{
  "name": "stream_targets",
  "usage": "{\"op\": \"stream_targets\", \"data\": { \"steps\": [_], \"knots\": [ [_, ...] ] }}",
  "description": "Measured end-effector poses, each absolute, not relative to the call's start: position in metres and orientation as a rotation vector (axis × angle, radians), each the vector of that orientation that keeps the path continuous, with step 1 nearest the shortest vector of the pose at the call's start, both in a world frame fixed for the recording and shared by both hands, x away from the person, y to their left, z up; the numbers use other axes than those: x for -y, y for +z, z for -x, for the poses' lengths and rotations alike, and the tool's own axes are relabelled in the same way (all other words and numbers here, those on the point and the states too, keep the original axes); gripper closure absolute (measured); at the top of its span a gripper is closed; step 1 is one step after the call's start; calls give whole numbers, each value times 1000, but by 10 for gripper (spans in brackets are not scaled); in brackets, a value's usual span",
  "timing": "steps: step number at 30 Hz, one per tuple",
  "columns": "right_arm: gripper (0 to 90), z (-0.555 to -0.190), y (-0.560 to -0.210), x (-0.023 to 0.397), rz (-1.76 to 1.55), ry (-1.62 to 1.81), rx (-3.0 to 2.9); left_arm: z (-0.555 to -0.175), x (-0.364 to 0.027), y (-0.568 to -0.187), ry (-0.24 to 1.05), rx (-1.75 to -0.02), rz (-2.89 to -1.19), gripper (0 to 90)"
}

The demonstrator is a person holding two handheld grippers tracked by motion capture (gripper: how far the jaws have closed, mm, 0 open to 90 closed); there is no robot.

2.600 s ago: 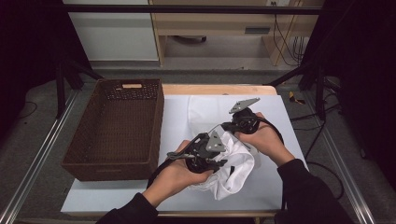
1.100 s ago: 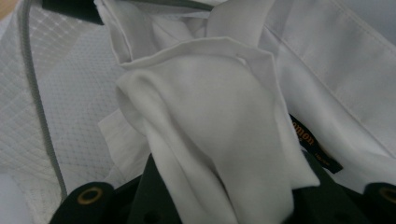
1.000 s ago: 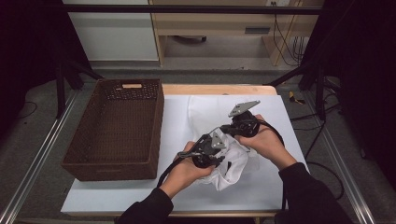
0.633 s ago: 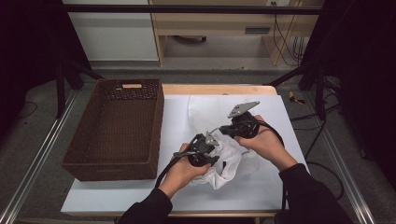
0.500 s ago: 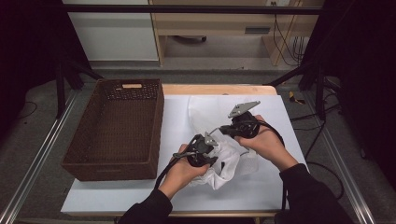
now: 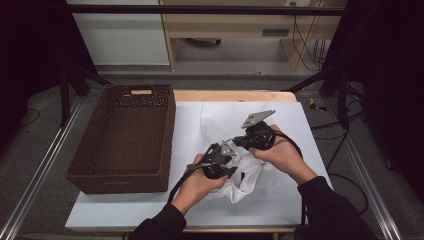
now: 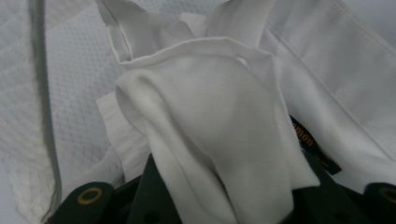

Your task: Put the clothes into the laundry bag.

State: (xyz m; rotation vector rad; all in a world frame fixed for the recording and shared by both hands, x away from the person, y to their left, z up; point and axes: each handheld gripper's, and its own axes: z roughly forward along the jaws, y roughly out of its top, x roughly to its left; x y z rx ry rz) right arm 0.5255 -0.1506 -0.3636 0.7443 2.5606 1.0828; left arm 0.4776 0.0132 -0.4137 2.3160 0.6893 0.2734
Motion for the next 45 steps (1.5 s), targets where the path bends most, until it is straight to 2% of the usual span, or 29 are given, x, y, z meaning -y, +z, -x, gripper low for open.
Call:
{"op": "stream_targets", "data": {
  "steps": [4,21,45],
  "knots": [
    [884,-525,-363,150,-749,1081,-2558,-479,-10,-411,268,-669,-2312,704],
    [884,-523,-364,151,-741,1072,-2576,-501,-18,-434,254,-798,-2267,702],
    [884,-517,-375,153,-748,1091,-2580,-501,-16,-444,277,-834,-2203,699]
  ]
}}
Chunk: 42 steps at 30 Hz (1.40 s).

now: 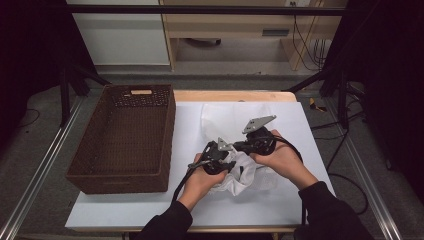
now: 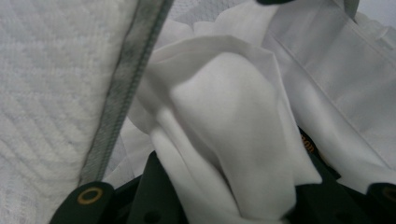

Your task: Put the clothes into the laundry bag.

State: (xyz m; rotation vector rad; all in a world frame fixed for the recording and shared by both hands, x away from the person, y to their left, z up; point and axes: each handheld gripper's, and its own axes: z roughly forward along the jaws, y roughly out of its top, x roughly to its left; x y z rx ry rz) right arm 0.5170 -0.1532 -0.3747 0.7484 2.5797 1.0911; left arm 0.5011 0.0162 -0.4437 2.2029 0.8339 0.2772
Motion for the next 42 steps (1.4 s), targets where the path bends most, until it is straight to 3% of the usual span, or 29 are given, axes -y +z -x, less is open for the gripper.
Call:
{"op": "stream_targets", "data": {
  "steps": [14,42],
  "knots": [
    [883,-517,-372,156,-745,1103,-2572,-496,-3,-426,324,-785,-2208,699],
    [883,-517,-378,157,-746,1090,-2585,-514,-1,-446,349,-873,-2135,684]
  ]
}}
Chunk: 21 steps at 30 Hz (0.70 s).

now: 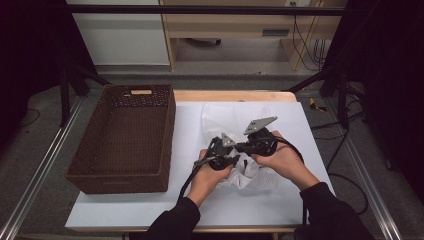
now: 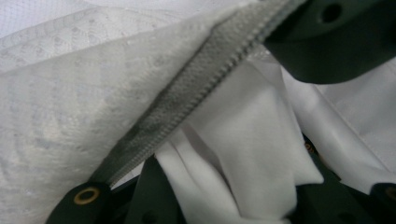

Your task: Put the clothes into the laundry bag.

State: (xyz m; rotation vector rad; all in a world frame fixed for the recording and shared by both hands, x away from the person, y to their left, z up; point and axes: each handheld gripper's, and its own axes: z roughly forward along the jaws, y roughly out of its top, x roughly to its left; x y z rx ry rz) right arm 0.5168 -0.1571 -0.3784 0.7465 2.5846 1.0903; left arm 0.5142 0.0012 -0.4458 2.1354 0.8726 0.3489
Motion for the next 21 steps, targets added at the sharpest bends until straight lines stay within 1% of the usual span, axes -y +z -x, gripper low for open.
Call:
{"op": "stream_targets", "data": {
  "steps": [8,11,13,15,17,18,21],
  "knots": [
    [883,-517,-382,158,-761,1085,-2585,-514,1,-452,384,-881,-2101,662],
    [883,-517,-383,159,-762,1079,-2586,-513,2,-453,392,-883,-2088,619],
    [883,-517,-384,160,-760,1080,-2585,-513,2,-455,404,-877,-2083,574],
    [883,-518,-385,160,-764,1085,-2581,-513,3,-456,406,-875,-2079,556],
    [883,-518,-385,160,-773,1084,-2582,-513,4,-457,397,-872,-2077,505],
    [882,-519,-385,161,-771,1073,-2582,-513,4,-457,388,-862,-2080,450],
    [883,-520,-385,162,-763,1069,-2584,-512,6,-458,391,-844,-2088,389]
  ]
}}
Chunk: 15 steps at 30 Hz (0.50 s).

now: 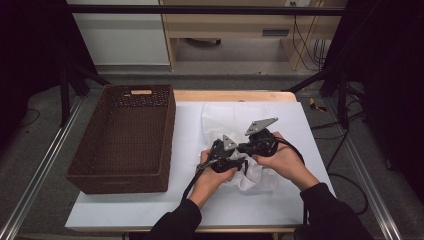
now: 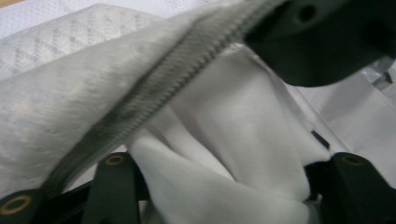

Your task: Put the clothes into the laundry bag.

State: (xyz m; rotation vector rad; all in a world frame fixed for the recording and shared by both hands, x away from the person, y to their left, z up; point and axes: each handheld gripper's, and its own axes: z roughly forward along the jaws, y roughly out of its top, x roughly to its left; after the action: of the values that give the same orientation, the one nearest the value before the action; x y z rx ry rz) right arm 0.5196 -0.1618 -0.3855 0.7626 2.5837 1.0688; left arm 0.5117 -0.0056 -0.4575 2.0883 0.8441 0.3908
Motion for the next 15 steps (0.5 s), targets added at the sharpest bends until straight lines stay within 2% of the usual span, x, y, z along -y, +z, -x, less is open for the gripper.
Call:
{"op": "stream_targets", "data": {
  "steps": [10,15],
  "knots": [
    [881,-522,-386,166,-791,1079,-2571,-508,3,-451,313,-818,-2055,215],
    [881,-522,-385,166,-794,1083,-2568,-502,2,-445,288,-804,-2053,184]
  ]
}}
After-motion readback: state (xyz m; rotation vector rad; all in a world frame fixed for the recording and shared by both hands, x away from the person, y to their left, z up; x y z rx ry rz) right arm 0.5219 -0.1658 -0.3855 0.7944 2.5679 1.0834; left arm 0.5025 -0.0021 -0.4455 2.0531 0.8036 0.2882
